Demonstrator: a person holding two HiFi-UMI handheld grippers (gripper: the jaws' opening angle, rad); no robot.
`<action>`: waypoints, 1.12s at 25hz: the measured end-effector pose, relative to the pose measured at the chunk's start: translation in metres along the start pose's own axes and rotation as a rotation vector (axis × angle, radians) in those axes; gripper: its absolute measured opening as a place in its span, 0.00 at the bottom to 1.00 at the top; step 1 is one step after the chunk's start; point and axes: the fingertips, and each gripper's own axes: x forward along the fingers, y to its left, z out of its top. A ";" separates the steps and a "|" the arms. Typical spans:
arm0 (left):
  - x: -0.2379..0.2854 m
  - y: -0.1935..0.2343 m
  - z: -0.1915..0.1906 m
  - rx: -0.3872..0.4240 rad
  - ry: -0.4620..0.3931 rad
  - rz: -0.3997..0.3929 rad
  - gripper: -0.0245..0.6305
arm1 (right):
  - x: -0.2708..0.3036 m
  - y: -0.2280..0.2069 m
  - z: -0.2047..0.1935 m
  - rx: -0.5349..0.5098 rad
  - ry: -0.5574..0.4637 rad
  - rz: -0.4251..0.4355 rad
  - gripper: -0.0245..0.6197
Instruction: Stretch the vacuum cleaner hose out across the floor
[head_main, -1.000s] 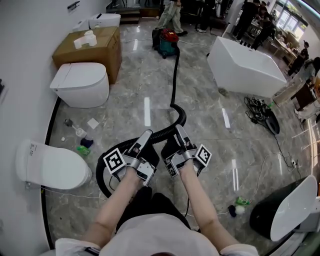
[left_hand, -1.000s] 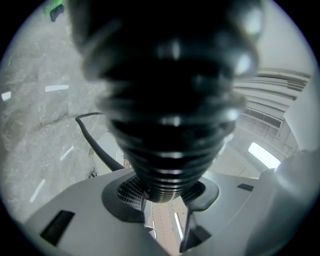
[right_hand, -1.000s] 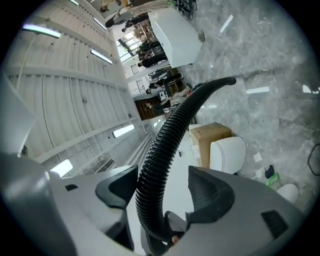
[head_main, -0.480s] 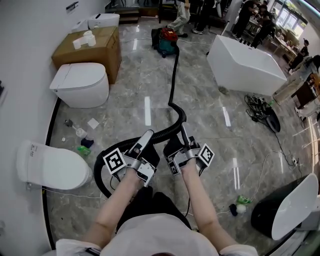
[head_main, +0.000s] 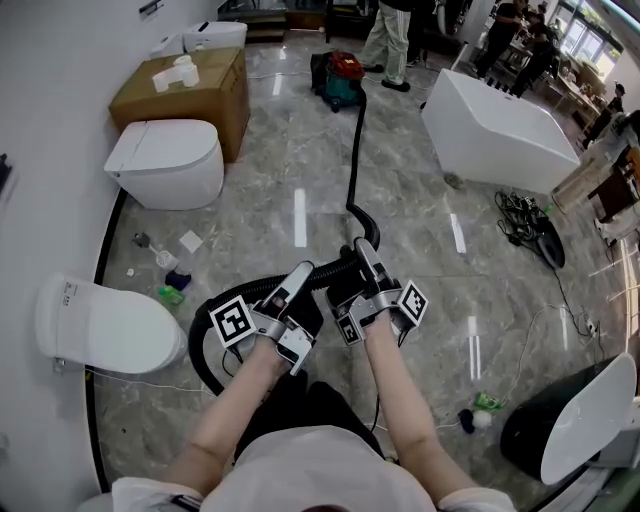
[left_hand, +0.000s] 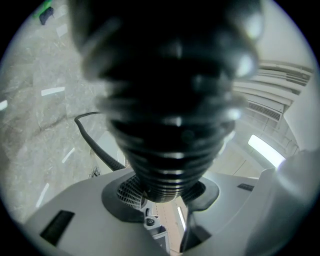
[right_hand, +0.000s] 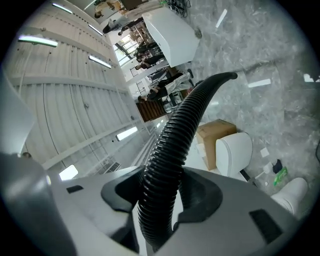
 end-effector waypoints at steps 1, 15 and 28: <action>0.001 0.002 0.001 -0.007 -0.012 0.008 0.32 | 0.001 0.001 0.001 -0.006 -0.001 -0.013 0.36; -0.012 0.015 -0.096 -0.337 0.353 -0.095 0.32 | 0.004 0.016 0.054 -0.252 0.031 -0.109 0.32; -0.017 -0.040 -0.090 -0.287 0.470 -0.295 0.32 | -0.043 0.020 0.086 -0.502 0.117 -0.219 0.32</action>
